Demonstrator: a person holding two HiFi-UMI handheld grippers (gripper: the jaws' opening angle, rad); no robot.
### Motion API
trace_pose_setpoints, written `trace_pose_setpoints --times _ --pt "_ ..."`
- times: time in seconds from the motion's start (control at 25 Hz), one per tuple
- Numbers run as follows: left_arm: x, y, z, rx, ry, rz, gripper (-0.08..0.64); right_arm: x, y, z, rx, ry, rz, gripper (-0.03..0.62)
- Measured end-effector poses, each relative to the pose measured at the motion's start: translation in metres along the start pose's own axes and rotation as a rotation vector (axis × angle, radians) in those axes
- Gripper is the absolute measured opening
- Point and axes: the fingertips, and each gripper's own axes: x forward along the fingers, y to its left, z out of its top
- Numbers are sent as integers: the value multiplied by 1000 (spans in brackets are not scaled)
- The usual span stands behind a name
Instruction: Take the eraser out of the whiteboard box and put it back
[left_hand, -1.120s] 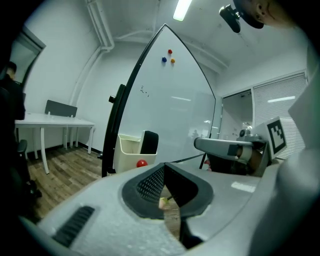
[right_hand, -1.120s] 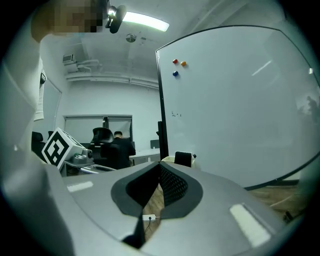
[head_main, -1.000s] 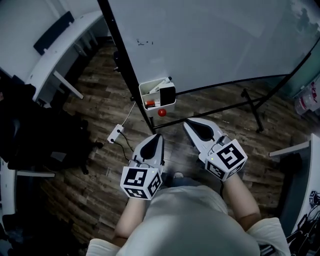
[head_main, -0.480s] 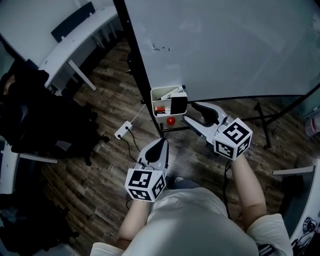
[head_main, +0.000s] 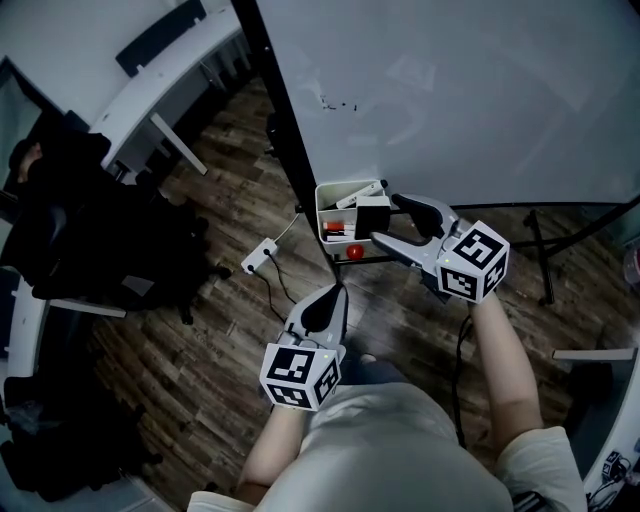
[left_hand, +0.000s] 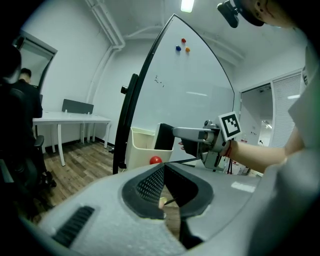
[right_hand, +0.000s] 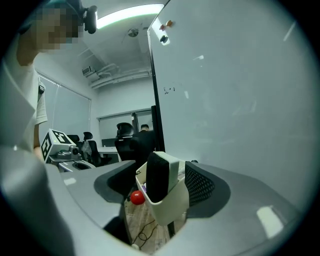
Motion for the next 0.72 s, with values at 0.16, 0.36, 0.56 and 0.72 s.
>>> trace_pose_setpoints --times 0.16,0.36,0.56,0.72 --pt "6 5 -2 -2 17 -2 5 11 -1 -1 0 3 35 305" --pt "15 9 2 8 23 -19 5 21 -6 -4 1 17 44 283" --pt "22 18 5 5 29 -35 5 27 -4 -4 6 4 79 227" --pt "23 21 8 4 30 -47 4 29 -2 -3 -14 3 79 210"
